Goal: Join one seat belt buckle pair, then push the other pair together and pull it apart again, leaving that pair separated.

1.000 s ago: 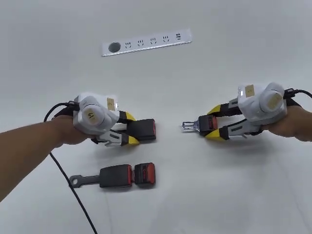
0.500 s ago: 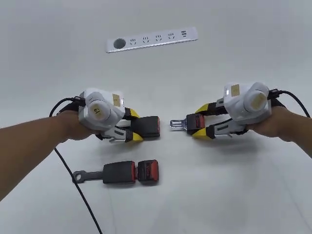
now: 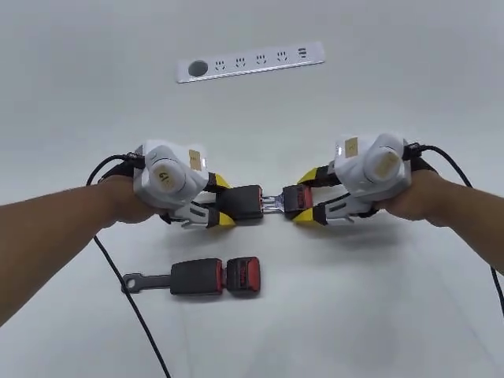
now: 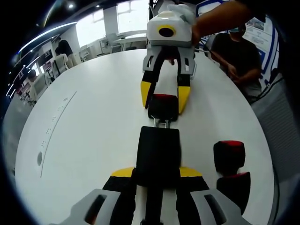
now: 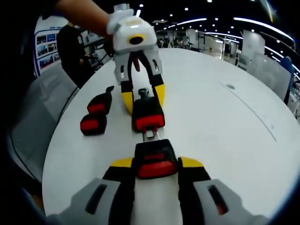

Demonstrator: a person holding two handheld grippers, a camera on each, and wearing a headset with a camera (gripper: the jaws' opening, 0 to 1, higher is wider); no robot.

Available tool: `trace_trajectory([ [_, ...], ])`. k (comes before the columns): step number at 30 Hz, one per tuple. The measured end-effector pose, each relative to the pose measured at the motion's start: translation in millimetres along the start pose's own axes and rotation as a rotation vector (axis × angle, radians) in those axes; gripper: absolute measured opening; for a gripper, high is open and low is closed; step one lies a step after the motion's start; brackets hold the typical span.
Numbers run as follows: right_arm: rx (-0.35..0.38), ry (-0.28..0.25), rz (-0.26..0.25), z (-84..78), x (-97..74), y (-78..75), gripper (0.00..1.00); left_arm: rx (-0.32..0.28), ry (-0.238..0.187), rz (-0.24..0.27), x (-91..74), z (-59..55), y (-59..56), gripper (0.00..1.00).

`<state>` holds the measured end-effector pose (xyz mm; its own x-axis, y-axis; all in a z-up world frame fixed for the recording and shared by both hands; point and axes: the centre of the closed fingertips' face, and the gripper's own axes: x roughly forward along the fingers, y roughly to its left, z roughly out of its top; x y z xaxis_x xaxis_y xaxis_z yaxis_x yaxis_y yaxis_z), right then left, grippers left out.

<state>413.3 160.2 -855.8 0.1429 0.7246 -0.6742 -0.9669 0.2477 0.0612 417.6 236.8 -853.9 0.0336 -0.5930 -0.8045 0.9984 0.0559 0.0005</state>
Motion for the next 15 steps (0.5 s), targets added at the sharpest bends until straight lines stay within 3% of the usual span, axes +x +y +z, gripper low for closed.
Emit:
trace_trajectory([
  [15,-0.014,0.026,0.031,2.1,6.7,-5.2,0.35,0.028,0.023,-0.012,0.6,-0.6,-1.0,0.33],
])
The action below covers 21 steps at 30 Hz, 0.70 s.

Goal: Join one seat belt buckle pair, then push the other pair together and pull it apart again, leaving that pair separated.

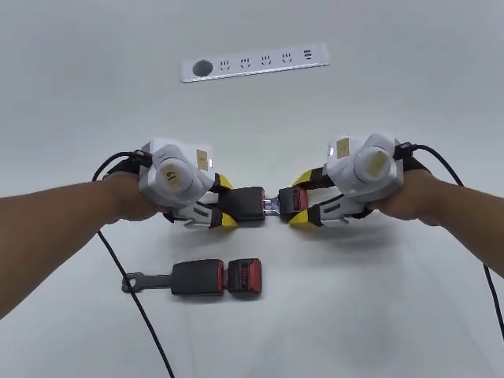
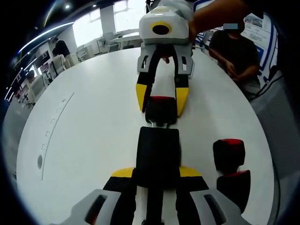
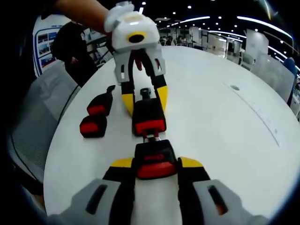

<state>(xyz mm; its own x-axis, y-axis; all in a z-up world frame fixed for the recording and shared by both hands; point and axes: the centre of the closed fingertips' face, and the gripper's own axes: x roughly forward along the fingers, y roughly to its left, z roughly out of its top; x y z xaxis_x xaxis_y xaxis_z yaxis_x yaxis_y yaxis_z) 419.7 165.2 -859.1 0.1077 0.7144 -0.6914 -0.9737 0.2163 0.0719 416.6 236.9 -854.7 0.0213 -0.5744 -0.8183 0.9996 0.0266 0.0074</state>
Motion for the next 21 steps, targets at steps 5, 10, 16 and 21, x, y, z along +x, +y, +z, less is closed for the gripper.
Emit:
trace_trajectory([
  [5,-0.013,0.006,0.003,-0.5,1.8,-2.2,0.34,0.004,0.002,-0.004,0.4,-0.6,0.4,0.33],
  [10,-0.012,-0.002,-0.006,8.4,12.5,-0.5,0.34,0.003,-0.001,-0.002,0.5,-0.5,0.6,0.32],
  [16,0.040,0.016,-0.022,9.6,12.3,-1.9,0.34,-0.004,-0.007,-0.002,1.1,-1.6,1.6,0.32],
  [21,0.051,0.033,-0.030,9.7,12.4,-1.0,0.34,-0.009,-0.010,-0.001,0.9,-1.5,0.7,0.32],
])
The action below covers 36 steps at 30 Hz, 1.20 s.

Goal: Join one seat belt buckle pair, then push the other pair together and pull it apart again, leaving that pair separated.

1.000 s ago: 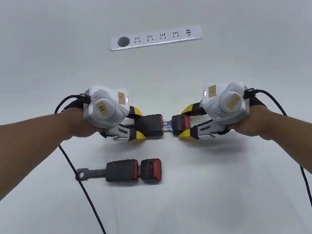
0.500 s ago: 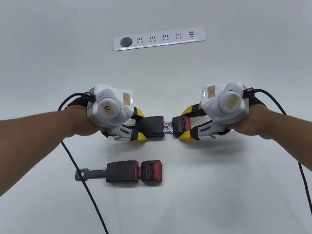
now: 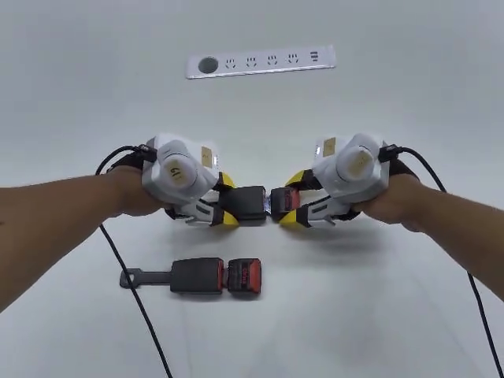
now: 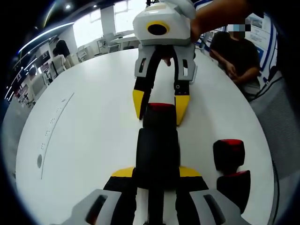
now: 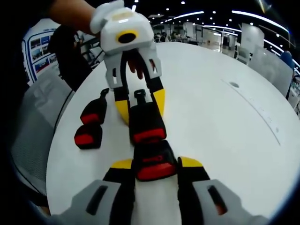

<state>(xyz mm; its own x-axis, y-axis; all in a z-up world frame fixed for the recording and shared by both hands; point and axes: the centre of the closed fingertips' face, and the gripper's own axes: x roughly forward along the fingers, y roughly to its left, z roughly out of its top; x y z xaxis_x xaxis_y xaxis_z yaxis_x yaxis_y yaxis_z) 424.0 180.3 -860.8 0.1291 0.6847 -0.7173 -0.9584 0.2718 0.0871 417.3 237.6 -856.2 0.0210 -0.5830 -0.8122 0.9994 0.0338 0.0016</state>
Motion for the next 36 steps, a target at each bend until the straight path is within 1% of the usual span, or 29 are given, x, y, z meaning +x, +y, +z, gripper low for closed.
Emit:
trace_trajectory([
  [7,-0.009,0.023,0.002,-0.1,0.1,0.0,0.34,0.006,0.000,-0.001,-0.4,0.8,-0.8,0.32],
  [15,-0.017,0.040,0.002,-0.5,-0.7,1.3,0.34,0.010,0.012,-0.004,0.0,0.8,-0.3,0.32],
  [36,-0.022,0.059,0.002,-0.3,-0.9,2.6,0.34,0.008,0.007,-0.008,1.3,-2.4,2.2,0.33],
])
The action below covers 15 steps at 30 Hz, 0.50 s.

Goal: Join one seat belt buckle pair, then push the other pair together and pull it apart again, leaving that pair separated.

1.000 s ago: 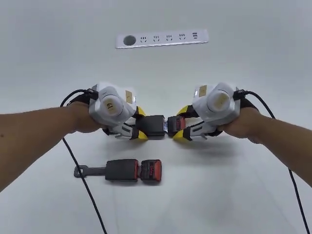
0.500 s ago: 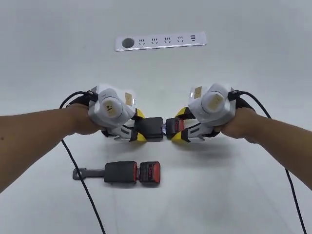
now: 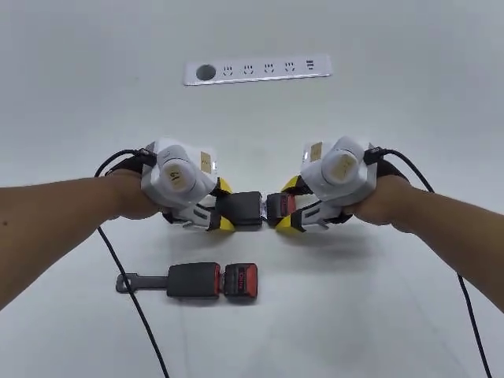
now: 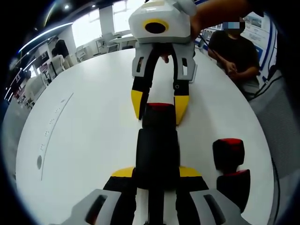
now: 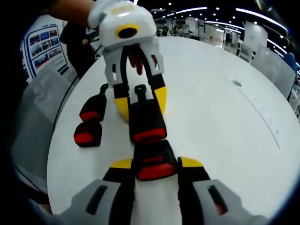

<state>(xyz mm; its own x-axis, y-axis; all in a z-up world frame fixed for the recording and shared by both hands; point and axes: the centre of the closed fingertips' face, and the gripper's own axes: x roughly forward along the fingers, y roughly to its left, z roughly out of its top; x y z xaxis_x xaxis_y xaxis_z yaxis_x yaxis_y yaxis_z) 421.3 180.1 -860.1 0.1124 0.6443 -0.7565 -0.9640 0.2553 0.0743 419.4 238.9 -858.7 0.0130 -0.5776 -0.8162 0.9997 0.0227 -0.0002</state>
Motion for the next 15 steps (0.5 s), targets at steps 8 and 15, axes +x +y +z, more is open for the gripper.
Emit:
trace_trajectory([
  [8,-0.003,0.003,-0.003,-0.6,0.0,0.4,0.35,-0.003,0.001,0.001,0.6,-1.0,1.1,0.33],
  [15,-0.010,0.008,-0.006,-1.5,-0.7,0.8,0.35,-0.008,-0.004,0.001,0.5,-0.5,1.0,0.33],
])
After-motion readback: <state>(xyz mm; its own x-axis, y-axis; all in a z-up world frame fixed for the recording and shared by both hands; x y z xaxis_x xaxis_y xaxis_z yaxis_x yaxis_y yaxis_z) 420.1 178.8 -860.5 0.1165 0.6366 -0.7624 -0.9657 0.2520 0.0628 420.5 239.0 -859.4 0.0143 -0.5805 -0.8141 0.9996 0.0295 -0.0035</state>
